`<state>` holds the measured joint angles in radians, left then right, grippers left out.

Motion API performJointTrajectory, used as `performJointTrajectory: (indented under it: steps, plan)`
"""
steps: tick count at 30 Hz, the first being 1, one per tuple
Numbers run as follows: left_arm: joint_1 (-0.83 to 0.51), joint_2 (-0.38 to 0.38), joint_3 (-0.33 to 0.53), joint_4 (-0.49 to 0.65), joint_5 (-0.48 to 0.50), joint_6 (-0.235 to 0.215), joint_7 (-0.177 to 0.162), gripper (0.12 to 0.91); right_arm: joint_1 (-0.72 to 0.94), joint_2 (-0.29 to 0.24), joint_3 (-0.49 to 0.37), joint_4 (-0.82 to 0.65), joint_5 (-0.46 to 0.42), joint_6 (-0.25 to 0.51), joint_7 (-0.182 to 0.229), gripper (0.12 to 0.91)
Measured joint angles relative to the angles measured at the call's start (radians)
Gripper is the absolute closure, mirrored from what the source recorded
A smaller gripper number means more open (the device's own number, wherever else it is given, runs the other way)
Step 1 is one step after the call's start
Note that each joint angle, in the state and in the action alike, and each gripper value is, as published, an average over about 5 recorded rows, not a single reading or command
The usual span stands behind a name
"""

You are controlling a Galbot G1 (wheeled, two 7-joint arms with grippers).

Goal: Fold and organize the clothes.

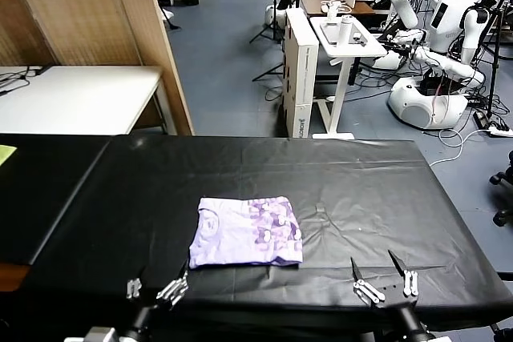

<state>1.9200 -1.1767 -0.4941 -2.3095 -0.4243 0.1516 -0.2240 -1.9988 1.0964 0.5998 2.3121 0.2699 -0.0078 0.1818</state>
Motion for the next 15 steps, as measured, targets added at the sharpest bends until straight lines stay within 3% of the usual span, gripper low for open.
performJointTrajectory:
  steps: [15]
  plan:
    - [0.026, 0.003, -0.013, 0.003, 0.001, 0.019, 0.023, 0.123, -0.018, 0.013, 0.003, 0.012, 0.027, -0.031, 0.004, 0.118]
